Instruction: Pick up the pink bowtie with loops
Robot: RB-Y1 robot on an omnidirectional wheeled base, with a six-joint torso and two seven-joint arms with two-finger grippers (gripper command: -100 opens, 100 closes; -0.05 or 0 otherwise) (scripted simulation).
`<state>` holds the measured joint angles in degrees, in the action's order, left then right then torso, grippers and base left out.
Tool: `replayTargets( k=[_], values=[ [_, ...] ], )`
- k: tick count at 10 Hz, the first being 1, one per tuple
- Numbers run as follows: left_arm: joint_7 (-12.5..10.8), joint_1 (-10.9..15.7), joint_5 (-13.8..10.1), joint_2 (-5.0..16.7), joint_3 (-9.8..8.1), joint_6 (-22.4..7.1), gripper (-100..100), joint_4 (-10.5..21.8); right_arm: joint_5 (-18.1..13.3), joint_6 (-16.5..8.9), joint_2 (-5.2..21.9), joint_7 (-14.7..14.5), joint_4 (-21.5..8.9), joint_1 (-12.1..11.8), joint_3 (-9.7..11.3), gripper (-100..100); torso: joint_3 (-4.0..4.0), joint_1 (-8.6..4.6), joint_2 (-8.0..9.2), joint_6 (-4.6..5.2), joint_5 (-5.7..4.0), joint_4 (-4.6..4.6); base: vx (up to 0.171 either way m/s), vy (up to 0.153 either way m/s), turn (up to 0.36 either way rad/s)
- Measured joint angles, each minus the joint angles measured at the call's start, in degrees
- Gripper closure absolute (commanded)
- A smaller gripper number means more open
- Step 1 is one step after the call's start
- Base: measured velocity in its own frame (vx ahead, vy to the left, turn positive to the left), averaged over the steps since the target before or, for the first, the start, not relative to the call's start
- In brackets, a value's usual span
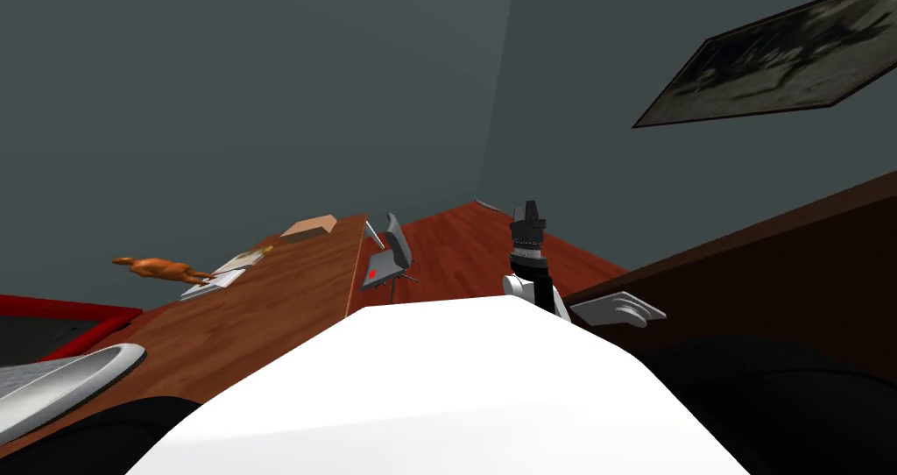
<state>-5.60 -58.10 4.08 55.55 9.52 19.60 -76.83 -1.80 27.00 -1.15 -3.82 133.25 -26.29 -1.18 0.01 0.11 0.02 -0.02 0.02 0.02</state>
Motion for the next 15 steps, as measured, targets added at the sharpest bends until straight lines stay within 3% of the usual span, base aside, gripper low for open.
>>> replayTargets(
  k=[4, 13, 14, 15],
  values=[
    [0.67, 0.66, -1.31, 4.28, 4.12, -3.51, -100, 0.78, 0.0, 0.0, 0.0, 0.0, 0.0, 0.0, 0.0, 0, 0.04, 0.02, 0.07, -0.02, 0.01, 0.02, -0.024, 0.041, -0.138],
    [4.55, 5.79, -4.9, 8.24, 14.01, -9.86, -100, -0.69, 0.0, 0.0, 0.0, 0.0, 0.0, 0.0, 0.0, 0, 0.09, 0.04, 0.15, -0.04, 0.02, 0.04, -0.039, 0.045, -0.104],
    [4.66, 5.87, -4.95, 8.29, 14.15, -9.99, 0, -0.68, 0.0, 0.0, 0.0, 0.0, 0.0, -0.01, -0.01, 0, 0.06, -0.05, 0.09, -0.07, 0.0, 0.03, 0.0, 0.0, 0.0],
    [4.65, 5.86, -4.95, 8.29, 14.13, -9.98, -100, -0.68, 0.0, 0.0, 0.0, 0.0, 0.0, -0.01, 0.0, 0, 0.02, -0.12, 0.03, -0.06, -0.02, 0.01, 0.007, 0.018, -0.051]
  ],
)
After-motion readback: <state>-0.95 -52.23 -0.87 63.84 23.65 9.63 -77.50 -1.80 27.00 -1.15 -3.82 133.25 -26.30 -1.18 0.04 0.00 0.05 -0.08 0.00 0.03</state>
